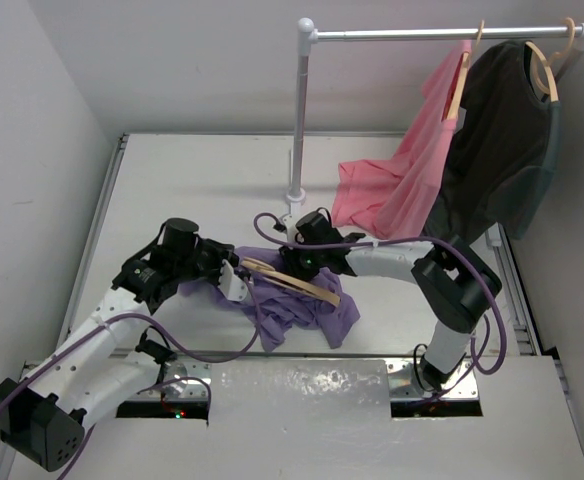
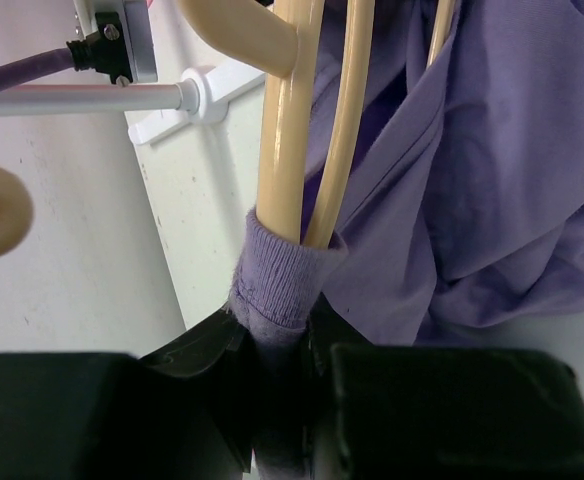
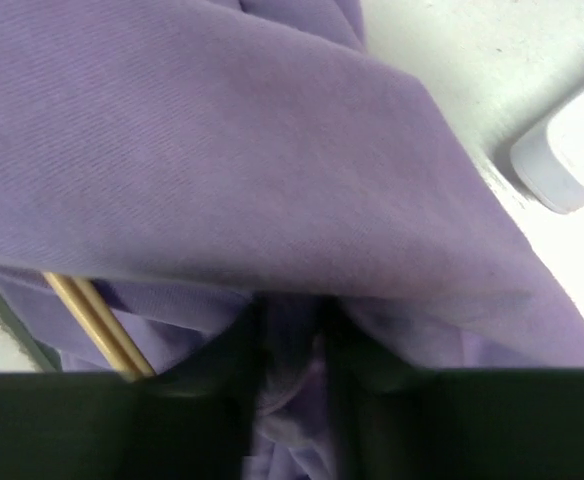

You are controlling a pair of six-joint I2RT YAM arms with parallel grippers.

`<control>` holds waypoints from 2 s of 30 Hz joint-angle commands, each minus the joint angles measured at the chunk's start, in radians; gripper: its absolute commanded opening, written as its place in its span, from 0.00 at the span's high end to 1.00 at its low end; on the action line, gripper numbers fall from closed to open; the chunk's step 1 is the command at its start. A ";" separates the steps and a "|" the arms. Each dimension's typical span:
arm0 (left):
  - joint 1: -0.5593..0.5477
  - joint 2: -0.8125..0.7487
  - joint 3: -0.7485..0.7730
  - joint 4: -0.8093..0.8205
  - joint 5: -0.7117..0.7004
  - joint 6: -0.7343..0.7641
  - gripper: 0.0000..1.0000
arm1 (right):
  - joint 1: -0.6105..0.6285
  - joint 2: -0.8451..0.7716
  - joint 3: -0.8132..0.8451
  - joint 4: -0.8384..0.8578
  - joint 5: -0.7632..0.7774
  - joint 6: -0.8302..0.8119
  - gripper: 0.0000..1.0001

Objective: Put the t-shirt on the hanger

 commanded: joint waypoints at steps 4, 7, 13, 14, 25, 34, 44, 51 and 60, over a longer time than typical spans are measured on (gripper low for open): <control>-0.002 -0.024 0.016 0.048 0.024 -0.010 1.00 | -0.007 -0.003 0.006 -0.045 0.124 0.047 1.00; 0.003 -0.015 0.037 0.080 0.010 -0.114 1.00 | -0.033 -0.023 -0.003 -0.098 0.180 0.074 1.00; 0.087 0.017 0.085 0.101 0.050 -0.204 1.00 | -0.228 -0.236 -0.204 -0.006 0.147 0.220 1.00; 0.089 0.016 0.086 0.103 0.053 -0.202 1.00 | -0.251 -0.258 -0.263 0.023 0.127 0.226 1.00; 0.089 0.108 0.056 0.305 -0.215 -0.313 1.00 | -0.338 -0.451 -0.353 -0.095 0.190 0.154 1.00; 0.084 0.137 0.008 0.374 -0.365 -0.234 1.00 | -0.372 -0.580 -0.319 -0.182 0.083 -0.111 1.00; 0.073 0.200 0.017 0.442 -0.454 -0.308 1.00 | -0.372 -0.608 -0.283 -0.291 -0.138 -0.246 1.00; 0.092 0.225 0.126 0.442 -0.427 -0.458 1.00 | -0.372 -0.623 -0.315 -0.379 0.022 -0.274 1.00; 0.083 0.230 0.028 0.548 -0.533 -0.282 1.00 | -0.372 -0.644 -0.270 -0.357 0.083 -0.228 1.00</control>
